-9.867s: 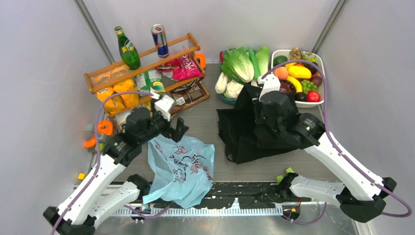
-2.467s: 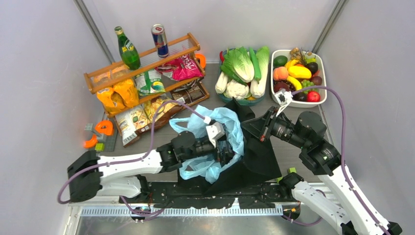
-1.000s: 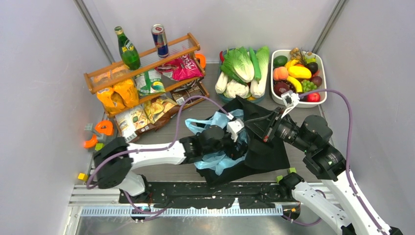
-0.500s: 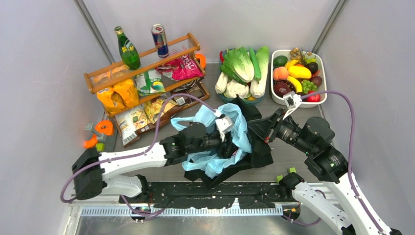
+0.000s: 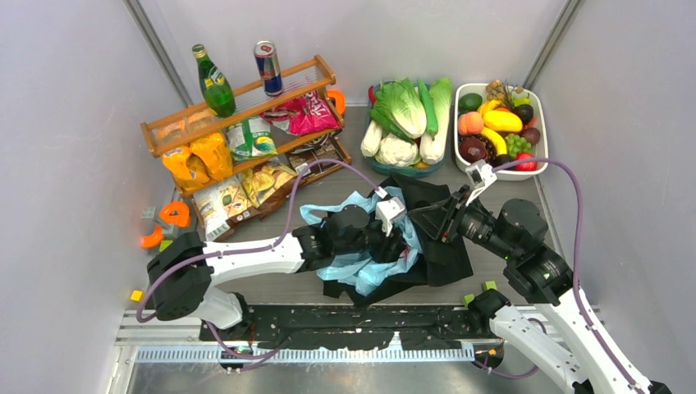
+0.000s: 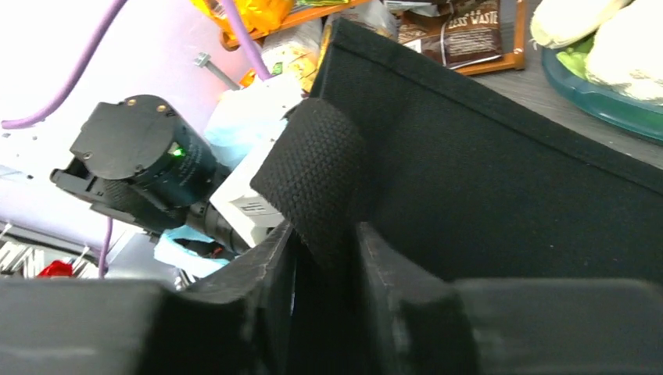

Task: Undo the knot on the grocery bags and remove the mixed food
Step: Place the takeout bag at the takeout bag.

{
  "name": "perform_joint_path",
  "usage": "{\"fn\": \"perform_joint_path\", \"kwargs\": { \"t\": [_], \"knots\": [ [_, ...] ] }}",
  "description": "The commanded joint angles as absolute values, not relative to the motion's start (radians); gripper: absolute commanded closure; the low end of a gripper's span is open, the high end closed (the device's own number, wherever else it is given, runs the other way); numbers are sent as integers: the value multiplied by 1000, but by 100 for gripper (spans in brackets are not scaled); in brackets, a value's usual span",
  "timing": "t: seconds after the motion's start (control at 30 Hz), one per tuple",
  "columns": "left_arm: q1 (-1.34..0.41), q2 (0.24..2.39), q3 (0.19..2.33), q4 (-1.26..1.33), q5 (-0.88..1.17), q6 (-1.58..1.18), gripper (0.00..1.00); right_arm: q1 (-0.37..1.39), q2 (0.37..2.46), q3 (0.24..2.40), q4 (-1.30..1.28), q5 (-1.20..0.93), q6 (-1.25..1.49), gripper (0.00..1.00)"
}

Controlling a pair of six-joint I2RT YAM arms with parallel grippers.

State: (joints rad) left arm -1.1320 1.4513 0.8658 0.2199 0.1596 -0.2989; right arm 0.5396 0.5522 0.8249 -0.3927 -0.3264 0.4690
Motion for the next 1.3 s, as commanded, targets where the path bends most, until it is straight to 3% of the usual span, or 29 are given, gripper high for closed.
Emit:
{"fn": "perform_joint_path", "kwargs": {
  "t": [0.0, 0.2, 0.37, 0.53, 0.67, 0.7, 0.77, 0.93, 1.0, 1.1, 1.27],
  "knots": [
    [-1129, 1463, 914, 316, 160, -288, 55, 542, 549, 817, -409, -245, 348, 54],
    [-1130, 1508, 936, 321, 167, -290, 57, 542, 552, 837, -463, -225, 263, 24],
    [-1125, 1525, 948, 331, 166, -297, 58, 542, 561, 871, -516, -255, 225, 13],
    [-1116, 1524, 936, 369, 171, -316, 59, 542, 560, 861, -577, -169, 202, 11],
    [-1113, 1522, 928, 383, 179, -321, 59, 542, 569, 844, -605, -105, 192, 15],
    [-1113, 1522, 927, 383, 181, -319, 58, 542, 576, 841, -608, -89, 191, 17],
    [-1112, 1522, 928, 382, 182, -318, 58, 542, 587, 837, -612, -69, 189, 31],
    [-1111, 1489, 916, 379, 197, -309, 52, 542, 619, 837, -612, -20, 197, 88],
    [-1111, 1453, 908, 374, 216, -308, 39, 542, 627, 835, -610, 19, 204, 94],
    [-1108, 1367, 888, 359, 259, -308, 16, 541, 635, 829, -614, 97, 211, 95],
    [-1101, 1210, 870, 307, 339, -317, 5, 541, 652, 819, -621, 200, 233, 95]
  ]
}}
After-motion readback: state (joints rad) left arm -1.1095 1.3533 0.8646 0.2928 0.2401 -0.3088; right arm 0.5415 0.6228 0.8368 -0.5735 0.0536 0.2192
